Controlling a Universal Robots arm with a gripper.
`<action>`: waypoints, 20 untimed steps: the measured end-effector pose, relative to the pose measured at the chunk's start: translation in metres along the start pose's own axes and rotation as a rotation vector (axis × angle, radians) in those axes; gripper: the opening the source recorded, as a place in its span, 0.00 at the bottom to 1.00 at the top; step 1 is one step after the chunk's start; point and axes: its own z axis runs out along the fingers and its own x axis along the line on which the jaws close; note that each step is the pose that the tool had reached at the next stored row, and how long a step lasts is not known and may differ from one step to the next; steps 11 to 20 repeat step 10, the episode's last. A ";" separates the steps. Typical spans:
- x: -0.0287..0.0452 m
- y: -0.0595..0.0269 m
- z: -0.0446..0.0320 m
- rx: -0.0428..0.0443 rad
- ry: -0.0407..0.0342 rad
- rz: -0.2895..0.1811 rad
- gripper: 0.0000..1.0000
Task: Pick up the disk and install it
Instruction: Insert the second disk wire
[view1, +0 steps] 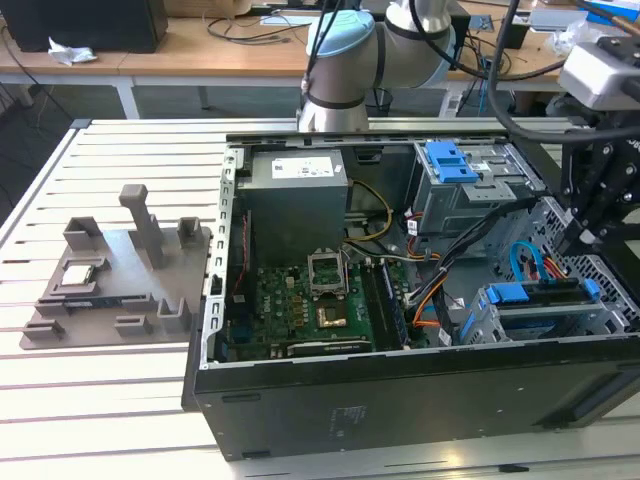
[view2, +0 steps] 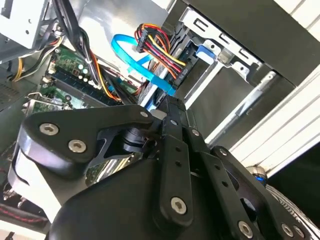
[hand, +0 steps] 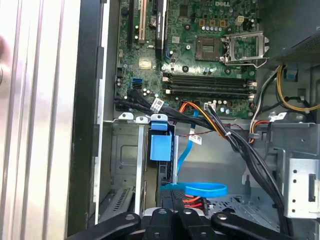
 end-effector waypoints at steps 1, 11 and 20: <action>0.0000 0.0001 -0.0025 0.0000 -0.0002 0.000 0.11; 0.0000 0.0002 -0.0064 0.0000 -0.0002 0.000 0.11; 0.0000 0.0002 -0.0064 0.0000 -0.0002 0.000 0.11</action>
